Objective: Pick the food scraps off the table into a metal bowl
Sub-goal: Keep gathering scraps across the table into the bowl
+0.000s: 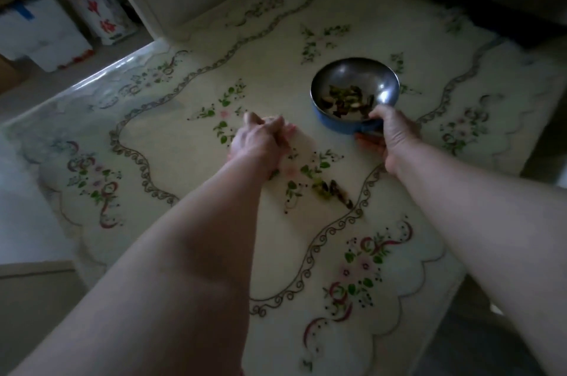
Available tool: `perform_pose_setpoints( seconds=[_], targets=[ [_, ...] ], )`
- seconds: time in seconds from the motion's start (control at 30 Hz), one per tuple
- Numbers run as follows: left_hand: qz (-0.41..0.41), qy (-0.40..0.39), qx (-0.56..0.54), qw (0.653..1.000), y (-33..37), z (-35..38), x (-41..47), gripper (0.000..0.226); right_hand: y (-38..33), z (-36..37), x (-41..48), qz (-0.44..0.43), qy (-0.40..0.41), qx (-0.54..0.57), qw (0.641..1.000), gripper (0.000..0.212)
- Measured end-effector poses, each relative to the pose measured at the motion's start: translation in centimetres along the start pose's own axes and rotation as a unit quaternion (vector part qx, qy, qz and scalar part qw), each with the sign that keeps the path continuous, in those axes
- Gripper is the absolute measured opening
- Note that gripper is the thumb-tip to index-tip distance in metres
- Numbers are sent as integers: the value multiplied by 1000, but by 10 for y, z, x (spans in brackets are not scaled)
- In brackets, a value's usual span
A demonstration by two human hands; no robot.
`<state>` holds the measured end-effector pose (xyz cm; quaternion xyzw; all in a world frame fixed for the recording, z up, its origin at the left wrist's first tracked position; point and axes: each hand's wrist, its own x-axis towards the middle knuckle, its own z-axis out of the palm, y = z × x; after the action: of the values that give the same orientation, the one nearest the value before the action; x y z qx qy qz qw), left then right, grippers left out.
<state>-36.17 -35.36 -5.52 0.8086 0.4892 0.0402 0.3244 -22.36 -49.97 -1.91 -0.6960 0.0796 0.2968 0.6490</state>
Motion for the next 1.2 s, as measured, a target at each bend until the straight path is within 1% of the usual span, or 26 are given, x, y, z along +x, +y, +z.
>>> perform_pose_setpoints(
  seconds=[0.07,0.13,0.17,0.2,0.27,0.3,0.4,0.53,0.57,0.63,0.67,0.77,0.83,0.9,0.97,1.03,1.1,1.17,1.2],
  targets=[
    [75,-30,26,996,19,17,-16,22,-4,-13,-4,2,-3,9,1000,6],
    [98,-60,23,993,33,24,-29,7,-5,-29,-8,9,-2,16,1000,16],
    [94,-72,18,993,37,25,-35,10,-5,-38,-11,15,-3,17,1000,19],
    [71,-82,-11,994,39,25,-38,19,-4,-44,-14,20,-4,16,1000,18],
    [14,-100,-87,991,44,29,-51,38,-1,-60,-21,28,-4,21,999,7],
    [12,-109,-89,990,46,32,-60,42,1,-67,-25,30,-3,26,999,4],
    [31,-134,-62,989,51,40,-86,42,7,-84,-39,30,1,43,999,3],
    [83,-189,-28,978,51,48,-122,36,14,-103,-60,38,-4,57,998,2],
    [65,-189,-32,979,48,51,-132,35,15,-107,-66,42,-8,57,997,3],
    [11,-178,-46,983,44,52,-154,38,20,-116,-80,51,-14,56,997,3],
    [-3,-182,-56,982,42,53,-163,39,22,-119,-86,53,-16,52,997,3],
    [-4,-201,-91,975,34,55,-193,36,32,-130,-106,57,-26,37,997,4],
    [-14,-219,-158,963,31,55,-211,32,38,-136,-116,64,-33,32,997,5],
    [-87,-192,-206,956,27,54,-236,31,47,-145,-131,69,-45,25,996,5],
    [-131,-174,-251,943,23,54,-255,28,57,-154,-143,72,-52,14,996,5],
    [-147,-166,-278,935,20,55,-271,26,64,-163,-155,71,-59,-3,996,5],
    [-146,-157,-279,936,16,57,-283,24,71,-175,-166,74,-64,-19,995,12],
    [-133,-160,-261,943,11,58,-292,17,78,-190,-176,78,-60,-28,995,19],
    [-107,-177,-248,946,13,57,-298,10,82,-198,-182,80,-53,-31,995,23]
  ],
)
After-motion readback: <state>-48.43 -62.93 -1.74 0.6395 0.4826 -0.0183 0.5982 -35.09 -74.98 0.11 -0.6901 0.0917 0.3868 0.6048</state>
